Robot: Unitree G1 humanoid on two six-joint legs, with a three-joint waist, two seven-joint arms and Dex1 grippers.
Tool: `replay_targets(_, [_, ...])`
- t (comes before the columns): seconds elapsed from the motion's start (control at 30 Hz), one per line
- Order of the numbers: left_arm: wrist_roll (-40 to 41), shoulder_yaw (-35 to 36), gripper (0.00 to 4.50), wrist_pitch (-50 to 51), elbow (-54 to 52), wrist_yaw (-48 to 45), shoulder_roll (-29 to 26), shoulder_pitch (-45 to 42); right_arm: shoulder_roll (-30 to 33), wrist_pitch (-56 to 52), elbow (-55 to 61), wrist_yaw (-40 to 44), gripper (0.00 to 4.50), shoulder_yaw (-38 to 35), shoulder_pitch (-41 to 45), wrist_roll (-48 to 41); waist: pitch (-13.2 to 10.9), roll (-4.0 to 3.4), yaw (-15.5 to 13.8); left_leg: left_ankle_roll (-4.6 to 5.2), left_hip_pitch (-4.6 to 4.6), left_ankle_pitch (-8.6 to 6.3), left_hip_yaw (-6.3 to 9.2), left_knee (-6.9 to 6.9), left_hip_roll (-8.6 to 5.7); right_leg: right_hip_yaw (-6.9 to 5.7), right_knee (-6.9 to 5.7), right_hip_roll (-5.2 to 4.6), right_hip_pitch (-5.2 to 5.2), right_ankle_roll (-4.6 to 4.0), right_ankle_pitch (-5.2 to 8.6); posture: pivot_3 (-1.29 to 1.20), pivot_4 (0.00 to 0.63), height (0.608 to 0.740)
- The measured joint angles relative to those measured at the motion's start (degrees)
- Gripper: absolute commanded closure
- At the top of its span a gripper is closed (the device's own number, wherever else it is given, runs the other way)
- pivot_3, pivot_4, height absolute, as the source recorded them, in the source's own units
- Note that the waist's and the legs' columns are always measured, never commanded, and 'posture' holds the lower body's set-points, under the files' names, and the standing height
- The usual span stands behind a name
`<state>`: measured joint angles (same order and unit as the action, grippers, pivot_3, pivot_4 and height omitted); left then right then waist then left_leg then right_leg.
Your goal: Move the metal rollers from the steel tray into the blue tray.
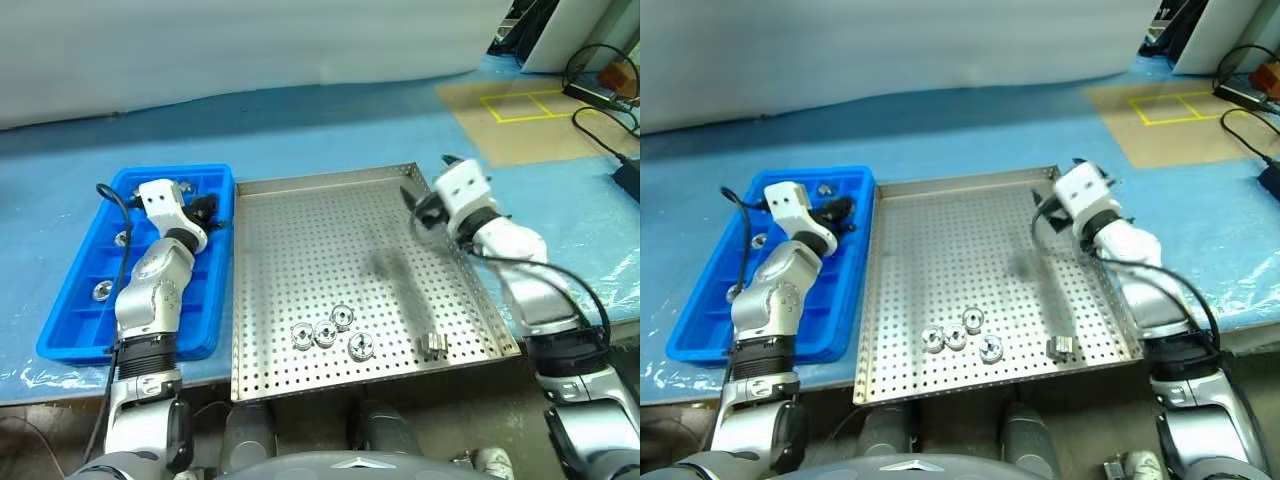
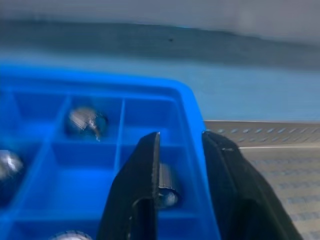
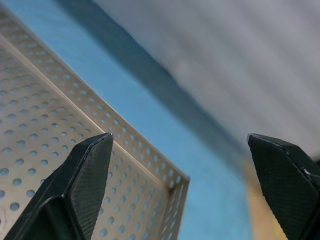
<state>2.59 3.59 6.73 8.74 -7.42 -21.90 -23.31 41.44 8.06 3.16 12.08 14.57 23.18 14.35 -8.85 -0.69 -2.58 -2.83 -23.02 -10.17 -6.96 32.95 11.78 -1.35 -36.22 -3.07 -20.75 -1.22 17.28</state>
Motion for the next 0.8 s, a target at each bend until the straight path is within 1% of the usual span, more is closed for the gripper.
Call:
replay_targets(0.03, [-9.2, -6.1, 3.12, -9.8, 1.3, 1.1, -5.3, 0.3, 0.4, 5.8, -0.5, -1.8, 0.00, 1.4, 0.0, 4.1, 0.0, 0.04, 0.0, 0.10, -0.21, 0.02, 0.10, 0.16, 0.04, -0.01, 0.07, 0.11, -0.06, 0.05, -0.02, -0.14, 0.150, 0.740])
replay_targets(0.07, [-17.2, -11.0, 3.12, -18.9, 2.5, 2.8, -9.3, 0.2, 0.2, 9.9, -1.5, -3.6, 0.00, 2.0, 0.0, 7.0, 0.0, 0.04, 0.1, 0.14, -0.21, -0.06, 0.10, 0.17, 0.00, -0.01, 0.16, 0.09, -0.01, 0.17, -0.08, -0.14, 0.150, 0.740])
replay_targets(0.1, [-21.6, -13.4, 3.12, -24.8, 3.7, 4.5, -10.4, 0.2, -1.0, 11.3, -2.7, -4.3, 0.00, 1.9, 0.0, 7.6, 0.1, -0.07, 0.2, 0.03, -0.17, -0.23, 0.03, 0.13, -0.05, 0.02, 0.33, 0.00, 0.04, 0.29, -0.16, -0.14, 0.150, 0.740])
replay_targets(0.13, [-22.5, -13.4, 3.12, -26.9, 5.3, 5.7, -9.0, 0.2, -4.0, 9.2, -3.5, -3.7, 0.00, 1.0, 0.1, 5.4, 0.1, -0.09, 0.3, 0.06, -0.15, -0.26, -0.04, 0.11, -0.12, 0.06, 0.37, -0.08, 0.06, 0.37, -0.21, -0.14, 0.150, 0.740])
replay_targets(0.17, [-21.3, -12.4, 3.12, -26.6, 7.5, 6.5, -6.7, 0.2, -8.0, 4.1, -3.8, -1.9, 0.00, -0.8, 0.1, 0.6, 0.1, -0.07, 0.4, 0.09, -0.17, -0.29, -0.06, 0.13, -0.14, 0.06, 0.36, -0.15, 0.04, 0.40, -0.22, -0.13, 0.150, 0.740])
replay_targets(0.2, [-17.4, -10.9, 3.12, -23.9, 8.7, 6.2, -3.8, 0.4, -12.2, -3.5, -3.2, 0.3, 0.00, -3.0, 0.1, -7.4, 0.1, -0.05, 0.4, 0.16, -0.19, -0.33, -0.05, 0.13, -0.14, 0.08, 0.31, -0.19, 0.00, 0.41, -0.25, -0.13, 0.150, 0.740])
replay_targets(0.23, [-9.5, -6.4, 3.12, -17.4, 8.3, 5.2, 1.0, 0.4, -17.4, -16.1, -2.2, 1.9, 0.00, -7.8, 0.5, -20.0, 0.0, -0.03, 0.4, 0.22, -0.19, -0.36, -0.04, 0.13, -0.11, 0.09, 0.18, -0.25, -0.08, 0.39, -0.32, -0.13, 0.150, 0.740])
replay_targets(0.27, [-1.4, -2.7, 3.12, -10.9, 6.7, 3.8, 4.6, 0.2, -20.2, -26.4, -1.0, 3.4, 0.00, -11.9, 1.0, -31.3, 0.0, -0.01, 0.4, 0.23, -0.18, -0.35, -0.04, 0.19, -0.10, 0.09, 0.00, -0.32, -0.13, 0.38, -0.32, -0.12, 0.150, 0.740])
replay_targets(0.3, [6.7, 0.4, 3.12, -3.8, 3.9, 1.8, 7.1, 0.2, -20.6, -34.9, 0.9, 6.1, 0.00, -14.4, 0.9, -40.7, 0.0, 0.02, 0.1, 0.24, -0.18, -0.33, -0.05, 0.21, -0.04, 0.12, -0.25, -0.40, -0.25, 0.37, -0.32, -0.12, 0.150, 0.740])
replay_targets(0.33, [11.7, 1.9, 3.12, 0.9, 1.2, -0.1, 7.7, 0.2, -19.7, -39.2, 3.1, 8.9, 0.00, -14.5, 0.8, -44.9, -0.1, 0.07, 0.1, 0.17, -0.21, -0.26, -0.09, 0.22, -0.10, 0.14, -0.35, -0.36, -0.31, 0.35, -0.30, -0.13, 0.150, 0.740])
replay_targets(0.37, [12.3, 1.2, 3.12, 2.3, -1.5, -2.0, 6.8, 0.6, -16.2, -37.4, 5.4, 11.4, 0.00, -10.9, 0.6, -41.7, -0.1, 0.06, 0.0, 0.12, -0.25, -0.20, -0.08, 0.24, -0.09, 0.09, -0.34, -0.28, -0.34, 0.28, -0.33, -0.13, 0.150, 0.740])
replay_targets(0.4, [9.3, -1.7, 3.12, 0.8, -4.2, -4.0, 3.9, 1.6, -9.9, -30.6, 6.8, 13.5, 0.00, -5.4, 0.2, -33.2, -0.1, 0.07, -0.2, 0.07, -0.21, -0.16, -0.07, 0.23, -0.02, 0.02, -0.31, -0.24, -0.26, 0.28, -0.34, -0.13, 0.150, 0.740])
replay_targets(0.43, [4.4, -5.0, 3.12, -2.9, -5.7, -5.6, 0.4, 2.6, -5.0, -23.4, 6.7, 15.5, 0.00, -1.9, -0.2, -25.5, -0.1, 0.07, -0.3, 0.03, -0.10, -0.14, -0.06, 0.19, 0.00, -0.03, -0.22, -0.22, -0.14, 0.28, -0.33, -0.13, 0.150, 0.740])
replay_targets(0.47, [-1.0, -8.5, 3.12, -7.9, -6.7, -7.7, -4.0, 4.0, -1.2, -17.6, 6.6, 18.5, 0.00, 0.3, -1.1, -20.7, -0.1, 0.07, -0.2, 0.01, 0.03, -0.14, -0.06, 0.10, 0.01, -0.01, -0.15, -0.20, -0.04, 0.30, -0.32, -0.13, 0.150, 0.740])
replay_targets(0.5, [-4.1, -10.7, 3.12, -11.4, -7.0, -10.0, -6.6, 5.4, 0.1, -15.3, 6.7, 21.4, 0.00, 1.4, -2.3, -19.4, -0.1, 0.06, -0.1, 0.01, 0.21, -0.14, -0.07, 0.02, 0.00, 0.04, -0.07, -0.20, 0.10, 0.31, -0.32, -0.13, 0.150, 0.740])
replay_targets(0.53, [-4.4, -11.9, 3.12, -12.8, -7.2, -12.9, -7.7, 6.9, 0.2, -16.4, 6.9, 25.0, 0.00, 1.5, -3.5, -21.4, -0.1, 0.06, 0.1, 0.04, 0.37, -0.16, -0.10, -0.02, -0.04, 0.14, -0.02, -0.22, 0.20, 0.32, -0.32, -0.14, 0.150, 0.740])
replay_targets(0.6, [-0.3, -13.3, 3.12, -11.2, -8.9, -19.2, -7.0, 9.9, 0.3, -23.1, 9.3, 32.8, 0.00, 2.2, -5.8, -28.6, -0.2, -0.01, 0.3, 0.11, 0.28, -0.19, -0.18, -0.01, -0.01, 0.29, 0.00, -0.33, 0.08, 0.33, -0.33, -0.14, 0.150, 0.740])
replay_targets(0.63, [2.4, -13.6, 3.12, -9.5, -10.2, -22.3, -7.0, 10.9, 1.0, -26.8, 11.0, 36.0, 0.00, 2.3, -6.3, -32.2, -0.2, -0.01, 0.3, 0.14, 0.09, -0.17, -0.18, 0.04, 0.00, 0.29, -0.04, -0.33, -0.08, 0.32, -0.35, -0.14, 0.150, 0.740])
replay_targets(0.67, [5.2, -13.7, 3.12, -7.4, -12.0, -25.8, -8.0, 11.7, 1.9, -30.4, 12.7, 39.1, 0.00, 2.2, -6.2, -35.6, -0.3, 0.03, 0.3, 0.15, 0.00, -0.15, -0.17, 0.10, -0.01, 0.28, -0.15, -0.29, -0.20, 0.26, -0.38, -0.14, 0.150, 0.740])
replay_targets(0.73, [8.0, -13.6, 3.12, -5.4, -15.0, -31.5, -11.2, 12.8, 3.5, -33.2, 13.8, 43.0, 0.00, 1.9, -6.0, -37.8, -0.2, 0.03, 0.3, 0.09, 0.10, -0.11, -0.18, 0.08, 0.00, 0.22, -0.22, -0.20, -0.19, 0.17, -0.40, -0.14, 0.150, 0.740])
replay_targets(0.8, [9.1, -13.5, 3.12, -4.3, -16.4, -35.0, -12.8, 13.8, 3.8, -32.9, 12.9, 44.6, 0.00, 2.0, -5.9, -36.3, -0.2, 0.00, 0.4, 0.03, 0.22, -0.06, -0.22, 0.02, 0.01, 0.22, -0.33, -0.20, -0.18, 0.09, -0.37, -0.14, 0.150, 0.740])
